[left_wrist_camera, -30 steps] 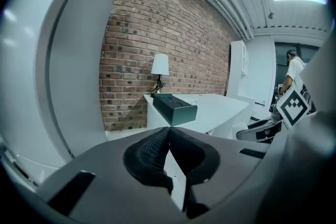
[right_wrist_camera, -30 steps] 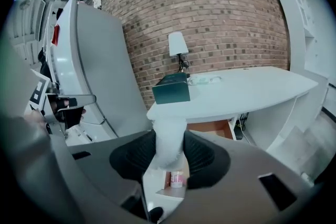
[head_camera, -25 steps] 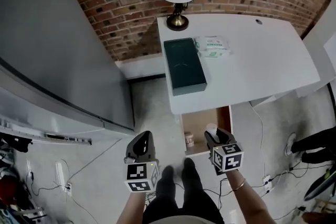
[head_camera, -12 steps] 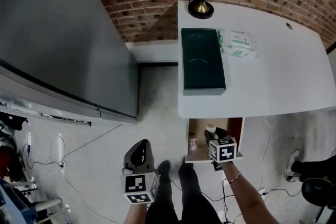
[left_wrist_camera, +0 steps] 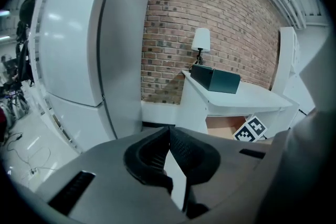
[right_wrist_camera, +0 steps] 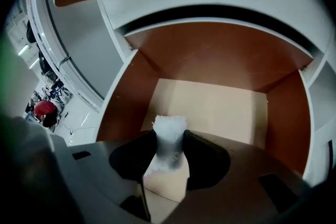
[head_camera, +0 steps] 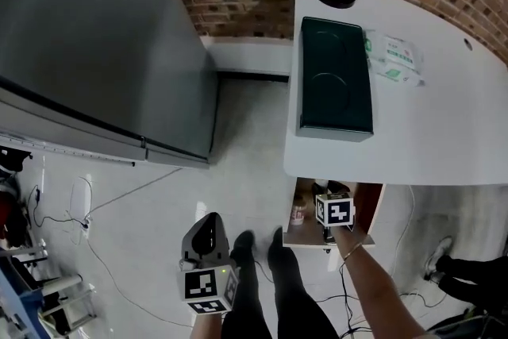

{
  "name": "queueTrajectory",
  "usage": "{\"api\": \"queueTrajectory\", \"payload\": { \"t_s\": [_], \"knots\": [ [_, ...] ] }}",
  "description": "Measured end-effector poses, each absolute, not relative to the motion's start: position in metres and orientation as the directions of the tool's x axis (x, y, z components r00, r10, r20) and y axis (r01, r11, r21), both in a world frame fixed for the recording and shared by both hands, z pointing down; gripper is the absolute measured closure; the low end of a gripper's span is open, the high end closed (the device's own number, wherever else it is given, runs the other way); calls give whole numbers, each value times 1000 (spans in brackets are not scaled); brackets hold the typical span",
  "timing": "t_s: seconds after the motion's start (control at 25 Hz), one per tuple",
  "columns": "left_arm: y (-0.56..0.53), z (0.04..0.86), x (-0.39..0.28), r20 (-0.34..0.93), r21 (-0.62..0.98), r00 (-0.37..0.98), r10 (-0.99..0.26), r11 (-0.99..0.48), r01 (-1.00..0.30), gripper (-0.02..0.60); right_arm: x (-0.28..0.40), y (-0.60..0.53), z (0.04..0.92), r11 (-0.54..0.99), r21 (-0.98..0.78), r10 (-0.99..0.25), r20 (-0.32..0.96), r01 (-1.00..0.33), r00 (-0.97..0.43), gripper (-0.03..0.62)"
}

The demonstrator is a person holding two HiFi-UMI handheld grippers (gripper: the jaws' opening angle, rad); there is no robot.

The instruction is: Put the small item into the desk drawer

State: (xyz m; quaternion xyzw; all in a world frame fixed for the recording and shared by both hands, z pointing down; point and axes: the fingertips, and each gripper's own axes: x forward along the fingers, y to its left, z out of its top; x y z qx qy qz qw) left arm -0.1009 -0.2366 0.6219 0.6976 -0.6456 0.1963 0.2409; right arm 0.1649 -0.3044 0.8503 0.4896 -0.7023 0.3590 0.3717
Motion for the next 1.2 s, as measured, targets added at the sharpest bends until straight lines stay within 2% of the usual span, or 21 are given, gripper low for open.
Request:
{"api": "queueTrajectory", "payload": {
  "t_s": [0.2,0.64,1.04,1.2],
  "knots": [
    [-233,636,-111,605,96,61,-794,-3,-995,560,163,-313,881,255,-108,-389,899,-961,-204,424],
    [-230,648,-122,612,79,15,-791,42,-996,560,158,-322,899,267,-123,-366,904,-956,-219,402],
    [-245,616,-111,577,101,95,-811,-45,-994,560,155,-305,816,229,-186,-489,826,-955,-278,396],
    [-252,596,-96,552,103,140,-822,-99,-990,560,156,-286,766,220,-228,-553,772,-949,-314,427]
  ]
}}
